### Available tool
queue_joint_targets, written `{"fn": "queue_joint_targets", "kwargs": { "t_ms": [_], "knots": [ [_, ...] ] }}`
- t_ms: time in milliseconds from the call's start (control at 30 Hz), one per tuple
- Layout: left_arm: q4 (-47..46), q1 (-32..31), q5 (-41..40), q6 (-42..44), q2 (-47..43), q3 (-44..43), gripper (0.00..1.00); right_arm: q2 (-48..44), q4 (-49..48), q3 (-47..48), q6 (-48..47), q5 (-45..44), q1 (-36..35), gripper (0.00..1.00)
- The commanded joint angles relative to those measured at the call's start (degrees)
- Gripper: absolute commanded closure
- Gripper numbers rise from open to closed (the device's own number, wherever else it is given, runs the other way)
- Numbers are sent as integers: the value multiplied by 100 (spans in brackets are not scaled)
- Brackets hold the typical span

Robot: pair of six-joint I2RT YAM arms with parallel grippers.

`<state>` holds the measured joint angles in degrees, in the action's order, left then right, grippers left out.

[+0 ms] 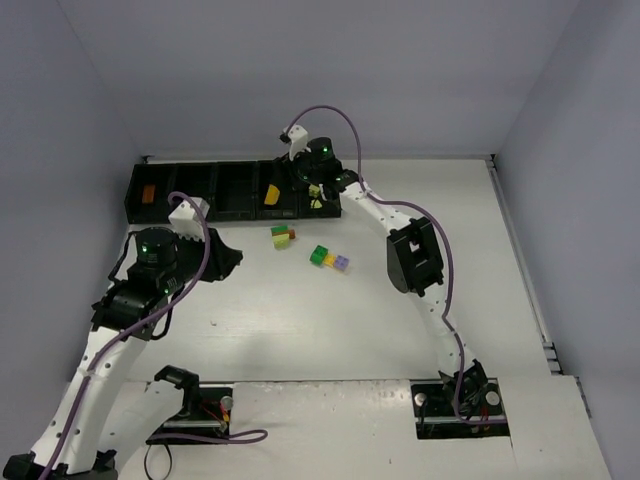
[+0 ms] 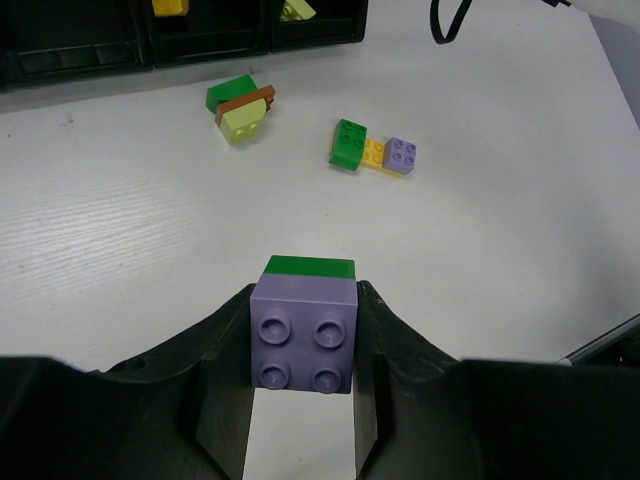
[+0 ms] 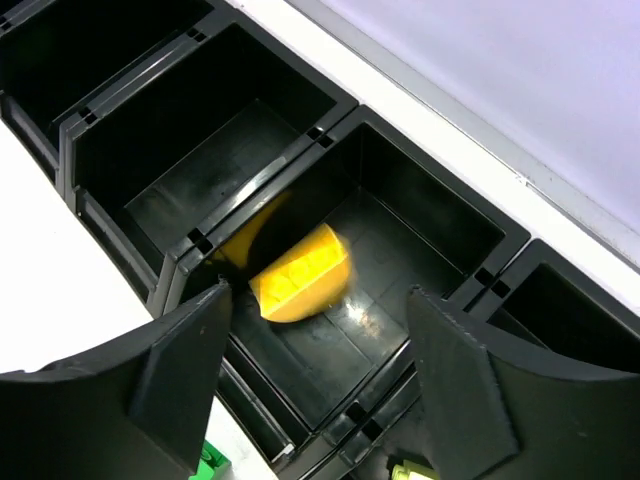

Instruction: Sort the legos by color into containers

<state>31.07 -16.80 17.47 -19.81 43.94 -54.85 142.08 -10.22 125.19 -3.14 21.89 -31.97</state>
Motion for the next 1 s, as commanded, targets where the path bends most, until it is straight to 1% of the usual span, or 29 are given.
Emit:
{"fn": "queue_joint_targets", "kwargs": {
  "t_ms": [0, 67, 100, 167, 367, 400, 467, 500, 633, 667, 800, 900, 967],
  "knots": [
    [-355, 36, -95, -251, 211, -61, 100, -347, -595, 244, -161, 219, -12, 32],
    [-592, 36, -69, -339, 439, -70, 100, -540, -604, -1, -231, 411, 6, 30],
    [-645, 45, 10, -356, 544, -104, 99, -802, -604, -133, -257, 491, 15, 30],
    [-725, 45, 106, -409, 912, -314, 100, -1102, -630, -432, -319, 719, 32, 30],
    [-901, 71, 423, -427, 1897, -983, 99, -2438, -736, -1987, -460, 1071, 68, 30],
    [-918, 124, 484, -444, 1994, -1166, 99, -2796, -762, -2433, -495, 1098, 68, 30],
    [-945, 177, 730, -514, 2328, -1352, 98, -3141, -937, -2883, -495, 1168, 103, 30],
    [-971, 238, 818, -541, 2529, -1518, 98, -3456, -999, -3312, -495, 1264, 129, 30],
    [-1147, 466, 1512, -786, 3013, -1870, 97, -4056, -1079, -4043, -574, 1641, 173, 29],
    [-1208, 502, 1774, -839, 3093, -1950, 95, -4248, -1079, -4150, -600, 1721, 182, 28],
    [-1261, 528, 2259, -963, 3401, -2337, 94, -4609, -1210, -4529, -565, 2108, 164, 26],
    [-1340, 528, 2566, -1156, 3577, -2574, 94, -4707, -1263, -4547, -556, 2372, 129, 23],
    [-1541, 528, 2725, -1454, 3674, -2627, 94, -4751, -1307, -4547, -574, 2416, 103, 23]
  ]
}}
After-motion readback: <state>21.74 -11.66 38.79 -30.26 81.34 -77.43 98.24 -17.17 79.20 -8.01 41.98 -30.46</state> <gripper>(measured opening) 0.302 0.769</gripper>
